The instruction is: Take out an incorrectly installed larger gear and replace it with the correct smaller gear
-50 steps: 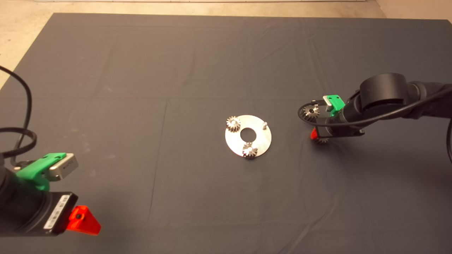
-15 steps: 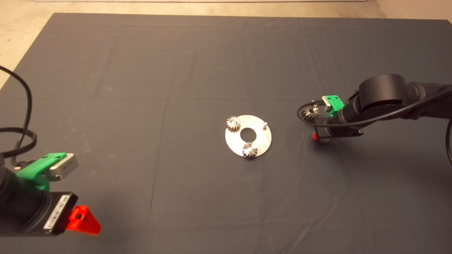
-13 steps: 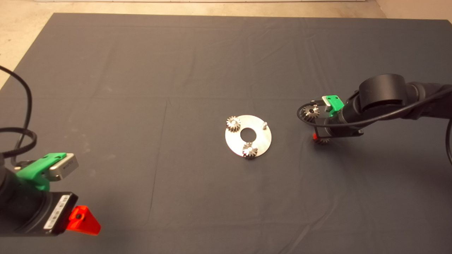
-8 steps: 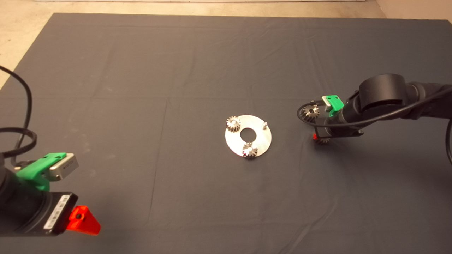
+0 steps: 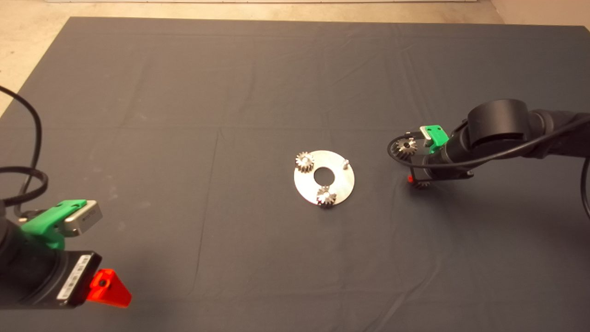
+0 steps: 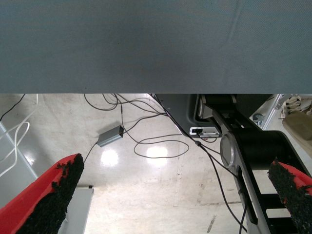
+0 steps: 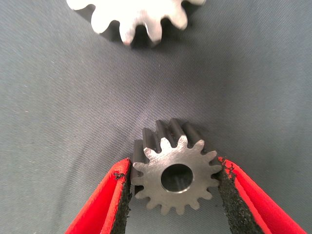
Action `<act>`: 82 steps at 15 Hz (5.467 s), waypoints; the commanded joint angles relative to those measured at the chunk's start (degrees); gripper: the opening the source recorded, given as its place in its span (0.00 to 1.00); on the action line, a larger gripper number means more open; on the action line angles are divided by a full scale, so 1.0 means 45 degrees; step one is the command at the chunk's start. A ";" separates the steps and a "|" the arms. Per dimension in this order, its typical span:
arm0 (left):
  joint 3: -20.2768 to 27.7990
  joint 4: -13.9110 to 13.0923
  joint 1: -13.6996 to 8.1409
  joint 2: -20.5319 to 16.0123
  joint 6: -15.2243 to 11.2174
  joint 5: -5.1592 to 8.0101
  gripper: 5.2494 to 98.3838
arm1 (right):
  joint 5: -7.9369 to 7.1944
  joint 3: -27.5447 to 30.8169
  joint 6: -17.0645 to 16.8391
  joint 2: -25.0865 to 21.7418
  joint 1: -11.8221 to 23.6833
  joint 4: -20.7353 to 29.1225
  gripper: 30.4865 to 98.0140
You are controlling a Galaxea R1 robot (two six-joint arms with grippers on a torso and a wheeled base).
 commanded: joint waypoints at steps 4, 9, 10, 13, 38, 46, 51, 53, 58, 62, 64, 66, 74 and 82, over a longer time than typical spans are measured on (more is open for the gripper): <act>0.0053 0.0110 -0.0136 -0.0074 0.0006 0.1696 1.00 | -0.1123 -0.0395 0.0046 0.0113 0.0133 -0.0752 0.23; 0.0033 0.0110 -0.0136 -0.0074 0.0025 0.1696 1.00 | -0.1123 -0.0395 0.0033 0.0113 0.0133 -0.0771 0.23; 0.0033 0.0110 -0.0136 -0.0074 0.0025 0.1696 1.00 | -0.1123 -0.0395 0.0046 0.0133 0.0133 -0.0771 0.23; 0.0072 0.0110 -0.0136 -0.0093 0.0025 0.1696 1.00 | -0.1104 -0.0395 0.0007 0.0133 0.0133 -0.0771 0.23; 0.0126 0.0110 -0.0136 -0.0191 0.0065 0.1696 1.00 | -0.1299 0.0834 0.0124 0.0133 0.0594 -0.0732 0.15; 0.0131 0.0110 -0.0136 -0.0191 0.0045 0.1696 1.00 | -0.1571 0.2045 0.0533 -0.0181 0.2240 -0.0635 0.14; 0.0092 0.0110 -0.0136 -0.0152 0.0025 0.1696 1.00 | -0.1572 0.2476 0.1045 -0.0043 0.2457 -0.0576 0.14; 0.0092 0.0110 -0.0136 -0.0132 0.0006 0.1696 1.00 | -0.1572 0.2573 0.1257 0.0046 0.2516 -0.0576 0.14; 0.0111 0.0110 -0.0136 -0.0132 -0.0014 0.1696 1.00 | -0.1494 0.2171 0.1257 0.1082 0.2477 -0.0576 0.14; 0.0072 0.0110 -0.0136 -0.0152 0.0025 0.1696 1.00 | -0.1418 0.1285 0.1159 0.1910 0.2398 -0.0615 0.14; 0.0072 0.0110 -0.0136 -0.0153 0.0025 0.1696 1.00 | -0.1416 0.0815 0.1159 0.2455 0.2302 -0.0615 0.14; 0.0013 0.0110 -0.0136 -0.0152 0.0045 0.1696 1.00 | -0.1416 0.0210 0.1159 0.3101 0.2151 -0.0634 0.14; -0.0026 0.0110 -0.0136 -0.0132 0.0065 0.1696 1.00 | -0.1435 -0.0395 0.1159 0.4215 0.1930 -0.0654 0.14; 0.0013 0.0188 -0.0136 -0.0172 0.0045 0.1696 1.00 | -0.1532 -0.0199 0.1237 0.4312 0.1949 -0.0635 0.14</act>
